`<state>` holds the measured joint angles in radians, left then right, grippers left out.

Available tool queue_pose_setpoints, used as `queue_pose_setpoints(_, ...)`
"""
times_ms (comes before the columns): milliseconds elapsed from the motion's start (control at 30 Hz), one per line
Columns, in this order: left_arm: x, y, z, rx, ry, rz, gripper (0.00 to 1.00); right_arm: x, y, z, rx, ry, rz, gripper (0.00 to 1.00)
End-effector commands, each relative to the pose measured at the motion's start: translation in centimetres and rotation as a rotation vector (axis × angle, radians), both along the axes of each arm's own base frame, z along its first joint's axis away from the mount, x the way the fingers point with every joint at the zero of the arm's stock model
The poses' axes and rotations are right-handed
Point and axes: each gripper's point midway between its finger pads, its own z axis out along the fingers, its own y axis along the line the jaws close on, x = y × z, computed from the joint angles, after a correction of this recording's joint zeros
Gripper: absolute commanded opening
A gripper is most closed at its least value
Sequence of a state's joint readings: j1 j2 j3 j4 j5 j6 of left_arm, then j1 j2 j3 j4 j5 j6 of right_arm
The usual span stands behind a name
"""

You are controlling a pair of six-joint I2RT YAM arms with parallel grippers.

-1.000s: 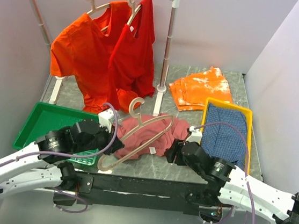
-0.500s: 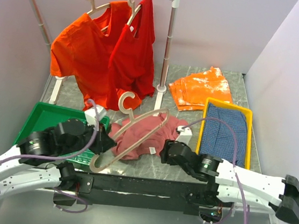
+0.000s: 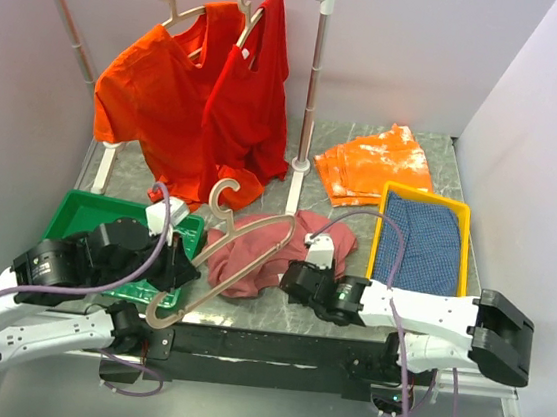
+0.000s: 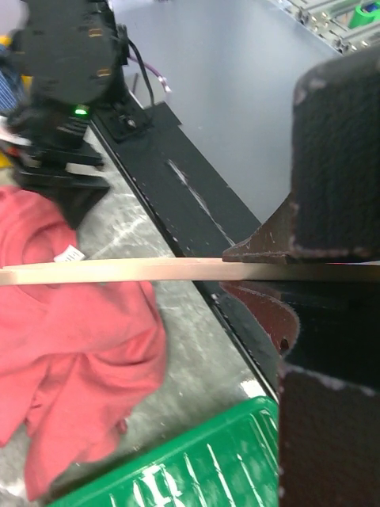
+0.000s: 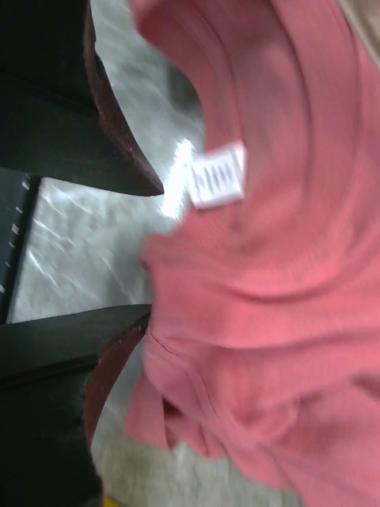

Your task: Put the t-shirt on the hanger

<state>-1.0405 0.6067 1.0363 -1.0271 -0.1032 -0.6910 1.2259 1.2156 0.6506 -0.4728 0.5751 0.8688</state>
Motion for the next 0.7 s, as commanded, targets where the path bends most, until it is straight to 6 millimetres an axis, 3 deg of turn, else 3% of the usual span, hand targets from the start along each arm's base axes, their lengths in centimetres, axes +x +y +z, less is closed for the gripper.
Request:
queue_pose_setpoints(0,-0.1,0.1,1.6,0.024,-0.023,-0.032,0.01,2.7,-0.8,1.0,0.029,-0.048,-0.080,0.60)
queue_pose_setpoints(33,-0.1,0.1,1.7,0.029,-0.026,-0.038,0.01,3.0,-0.8,1.6,0.059,-0.060,-0.081,0.55)
queue_pose_setpoints(67,-0.2,0.2,1.9,0.029,-0.034,-0.049,0.01,3.1,-1.0,1.7,0.072,-0.060,-0.084,0.39)
queue_pose_setpoints(167,-0.9,-0.3,1.6,0.038,-0.018,-0.111,0.01,4.1,-1.0,3.2,0.141,-0.077,-0.086,0.20)
queue_pose_setpoints(267,-1.0,-1.1,1.3,0.036,-0.021,-0.145,0.01,4.6,-1.1,4.0,0.173,-0.085,-0.091,0.08)
queue_pose_setpoints(367,-1.5,-1.5,1.2,0.031,-0.010,-0.183,0.01,4.8,-1.7,4.1,0.175,-0.086,-0.110,0.01)
queue_pose_setpoints(667,-1.9,-2.1,1.2,0.041,-0.001,-0.233,0.01,5.8,-2.8,5.4,0.232,-0.106,-0.151,0.00)
